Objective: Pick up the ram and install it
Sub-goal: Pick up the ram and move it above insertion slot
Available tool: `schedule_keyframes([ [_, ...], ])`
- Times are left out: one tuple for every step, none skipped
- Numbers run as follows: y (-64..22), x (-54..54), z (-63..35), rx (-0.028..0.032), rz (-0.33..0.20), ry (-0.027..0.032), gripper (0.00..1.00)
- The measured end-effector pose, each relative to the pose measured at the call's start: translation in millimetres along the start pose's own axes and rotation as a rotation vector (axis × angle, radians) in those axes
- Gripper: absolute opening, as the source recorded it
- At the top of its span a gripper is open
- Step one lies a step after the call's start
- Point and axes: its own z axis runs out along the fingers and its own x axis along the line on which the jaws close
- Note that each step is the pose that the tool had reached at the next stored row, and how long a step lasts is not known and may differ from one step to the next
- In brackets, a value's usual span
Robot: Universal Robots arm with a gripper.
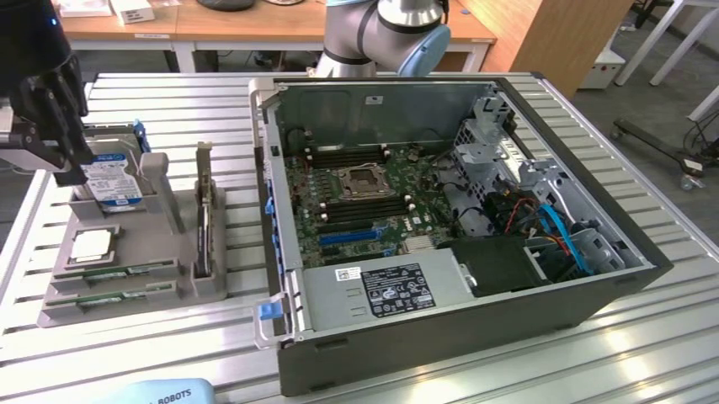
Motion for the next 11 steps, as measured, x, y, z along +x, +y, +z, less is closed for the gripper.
schedule_keyframes([
  [0.0, 0.0, 0.9, 0.0000, 0.000, 0.0000, 0.35],
  [-0.1, 0.0, 1.9, 0.0002, -0.001, 0.0000, 0.35],
  [-0.1, 0.0, 3.0, 0.0003, -0.001, 0.0000, 0.35],
  [-0.1, 0.0, 4.1, 0.0003, -0.001, 0.0000, 0.35],
  [-0.2, 0.0, 5.2, 0.0004, -0.002, 0.0001, 0.35],
  [-0.2, 0.0, 6.3, 0.0004, -0.002, 0.0001, 0.35],
  [-0.2, 0.0, 7.4, 0.0004, -0.003, 0.0001, 0.35],
  [-0.2, 0.0, 8.5, 0.0006, -0.003, 0.0001, 0.35],
  [-0.3, 0.0, 9.6, 0.0006, -0.004, 0.0001, 0.35],
  [-0.3, 0.0, 10.7, 0.0006, -0.005, 0.0002, 0.35],
  [-0.4, 0.0, 11.8, 0.0008, -0.006, 0.0002, 0.35],
])
